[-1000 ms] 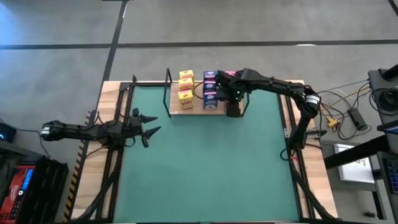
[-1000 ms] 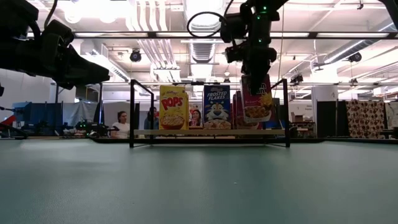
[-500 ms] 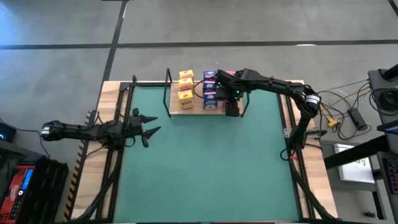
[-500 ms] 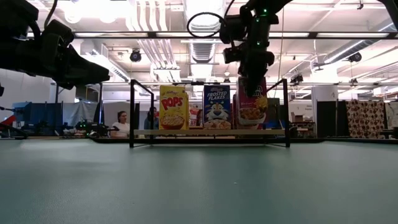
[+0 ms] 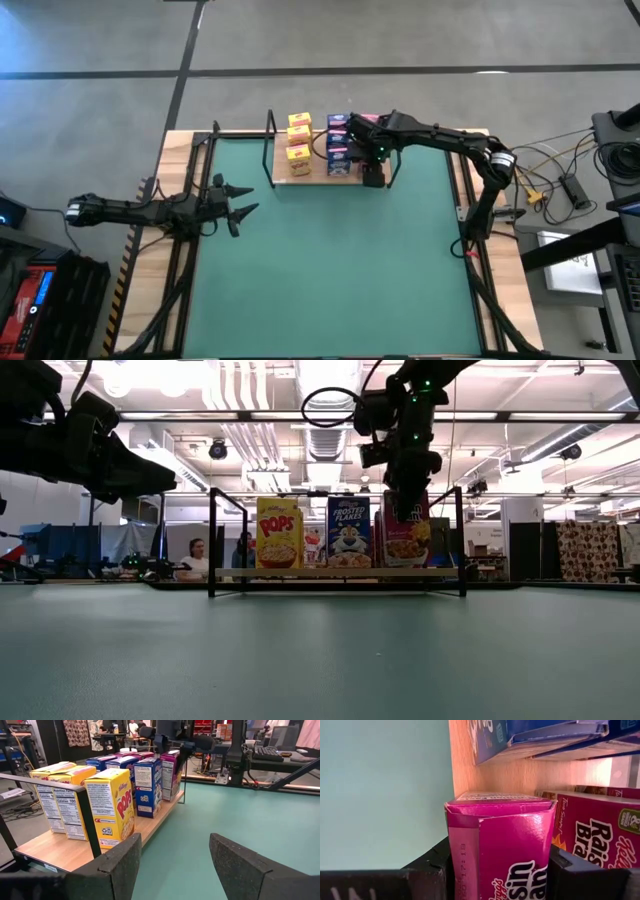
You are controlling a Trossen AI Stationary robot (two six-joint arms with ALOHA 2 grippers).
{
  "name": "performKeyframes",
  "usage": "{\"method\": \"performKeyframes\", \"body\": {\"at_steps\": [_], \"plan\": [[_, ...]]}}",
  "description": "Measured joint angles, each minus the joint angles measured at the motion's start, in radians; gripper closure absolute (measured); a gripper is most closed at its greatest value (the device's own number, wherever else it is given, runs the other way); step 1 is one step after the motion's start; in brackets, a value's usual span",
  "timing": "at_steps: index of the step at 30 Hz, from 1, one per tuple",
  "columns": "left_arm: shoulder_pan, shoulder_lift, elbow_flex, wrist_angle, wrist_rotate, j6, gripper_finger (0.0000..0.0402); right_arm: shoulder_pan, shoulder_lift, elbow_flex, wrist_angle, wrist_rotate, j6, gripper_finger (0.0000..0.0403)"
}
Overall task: Stack cereal on shelf
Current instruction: Put the pink cereal box on the shelf aligned with the other pink cereal boxes
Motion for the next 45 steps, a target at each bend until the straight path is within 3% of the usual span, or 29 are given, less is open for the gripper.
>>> {"method": "performKeyframes", "body": {"at_steps": [39, 45], "plan": [[0.0, 0.0, 0.0, 0.0, 0.0, 0.0, 0.0184, -0.002, 0.001, -0.013, 0.022, 0.002, -0.096, 0.0238], [0.0, 0.0, 0.0, 0.0, 0.0, 0.0, 0.0184, -0.004, 0.001, -0.013, 0.025, 0.02, -0.088, 0.0207]]}}
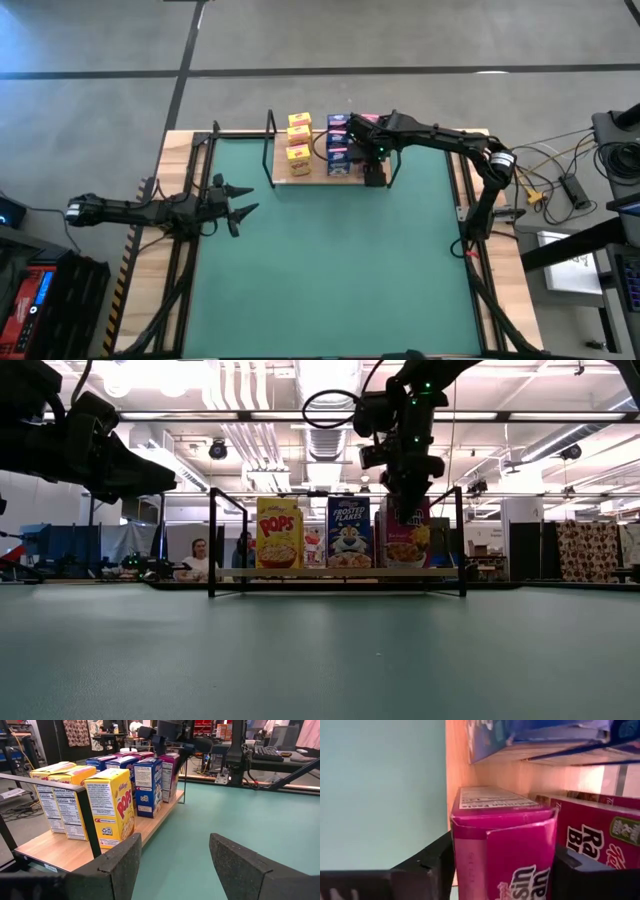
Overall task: Stack cereal on shelf
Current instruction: Put the pink cereal box on the shelf aligned with the other pink cereal boxes, then return to Home Position
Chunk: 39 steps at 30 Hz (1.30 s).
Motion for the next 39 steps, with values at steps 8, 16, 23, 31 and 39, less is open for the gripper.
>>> {"method": "performKeyframes", "body": {"at_steps": [8, 16, 23, 31, 39], "plan": [[0.0, 0.0, 0.0, 0.0, 0.0, 0.0, 0.0184, 0.0, -0.007, 0.0, -0.014, 0.018, 0.056, 0.0152], [0.0, 0.0, 0.0, 0.0, 0.0, 0.0, 0.0184, 0.0, -0.055, 0.002, -0.029, 0.029, 0.1, 0.0112], [0.0, 0.0, 0.0, 0.0, 0.0, 0.0, 0.0184, 0.0, -0.093, 0.002, -0.045, 0.035, 0.148, 0.0106], [0.0, 0.0, 0.0, 0.0, 0.0, 0.0, 0.0184, 0.0, -0.172, 0.002, -0.044, 0.093, 0.303, 0.0106], [0.0, 0.0, 0.0, 0.0, 0.0, 0.0, 0.0184, 0.0, -0.278, 0.002, -0.057, 0.114, 0.464, 0.0106]]}}
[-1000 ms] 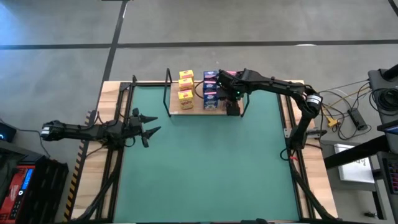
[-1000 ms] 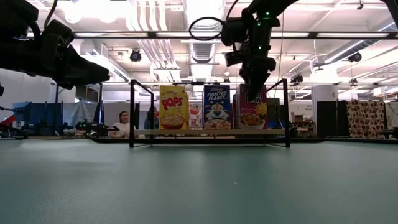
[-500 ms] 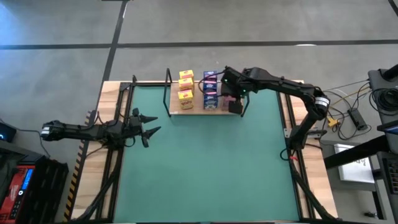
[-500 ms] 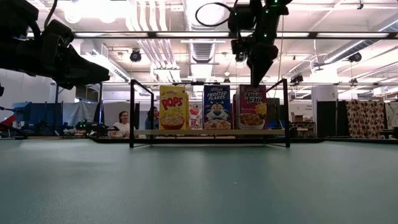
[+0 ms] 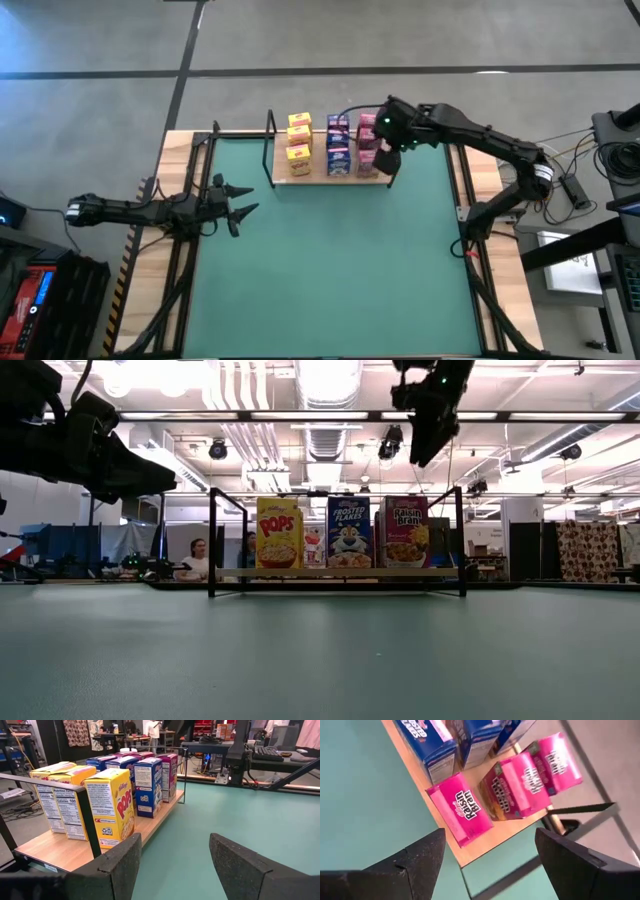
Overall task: Stack cereal on shelf
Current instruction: Return to Home Position
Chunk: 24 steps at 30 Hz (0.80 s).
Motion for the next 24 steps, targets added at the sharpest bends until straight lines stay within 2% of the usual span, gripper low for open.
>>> {"method": "performKeyframes", "body": {"at_steps": [5, 10, 18, 24], "plan": [[0.0, 0.0, 0.0, 0.0, 0.0, 0.0, 0.0184, 0.003, -0.064, 0.0, 0.007, -0.004, -0.045, 0.0106], [0.0, 0.0, 0.0, 0.0, 0.0, 0.0, 0.0184, 0.009, -0.131, 0.0, 0.027, -0.003, 0.059, 0.0106], [0.0, 0.0, 0.0, 0.0, 0.0, 0.0, 0.0184, 0.009, -0.251, -0.035, 0.069, -0.063, 0.052, 0.0106], [0.0, 0.0, 0.0, 0.0, 0.0, 0.0, 0.0184, 0.053, -0.36, -0.147, 0.254, -0.089, 0.018, 0.0106]]}}
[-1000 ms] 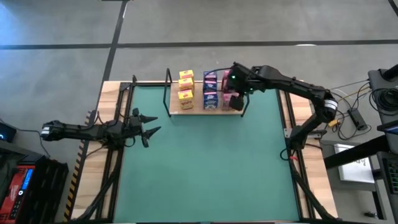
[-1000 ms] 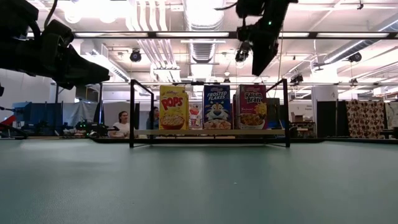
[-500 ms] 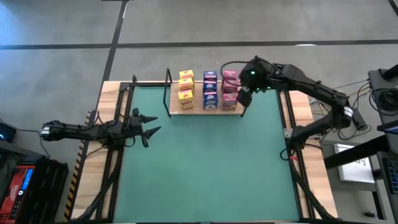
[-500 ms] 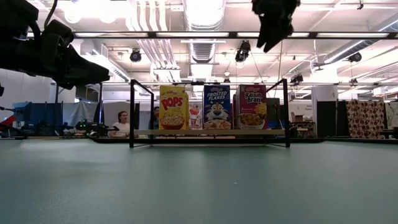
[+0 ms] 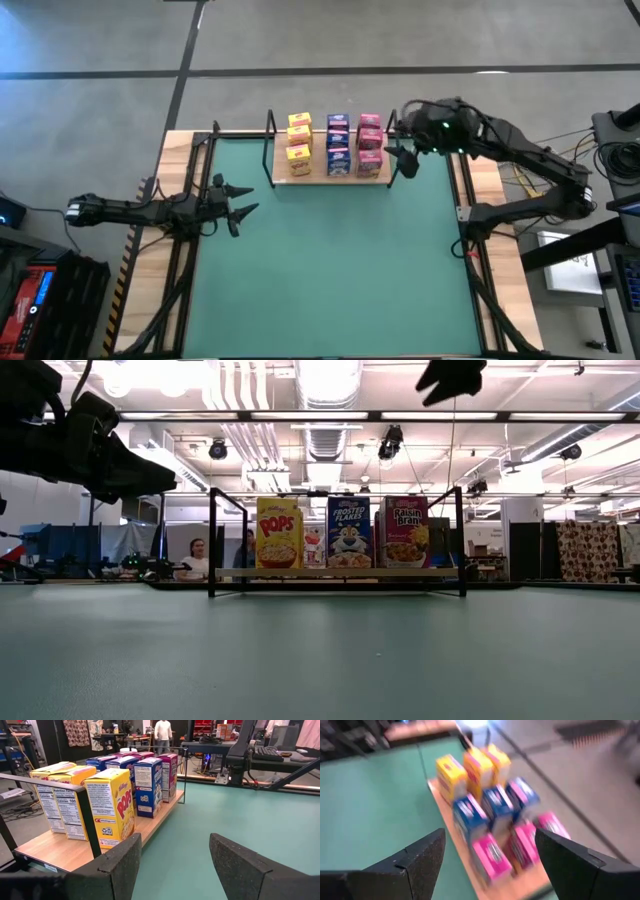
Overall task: Stack cereal on shelf
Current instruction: Return to Home Position
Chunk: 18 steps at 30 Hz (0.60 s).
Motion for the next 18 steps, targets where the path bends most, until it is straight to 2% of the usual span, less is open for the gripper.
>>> {"method": "performKeyframes", "body": {"at_steps": [10, 18], "plan": [[0.0, 0.0, 0.0, 0.0, 0.0, 0.0, 0.0184, 0.068, -0.222, -0.371, 0.517, -0.101, -0.118, 0.0106], [0.0, 0.0, 0.0, 0.0, 0.0, 0.0, 0.0184, 0.067, -0.374, -0.656, 0.764, -0.105, -0.082, 0.0106]]}}
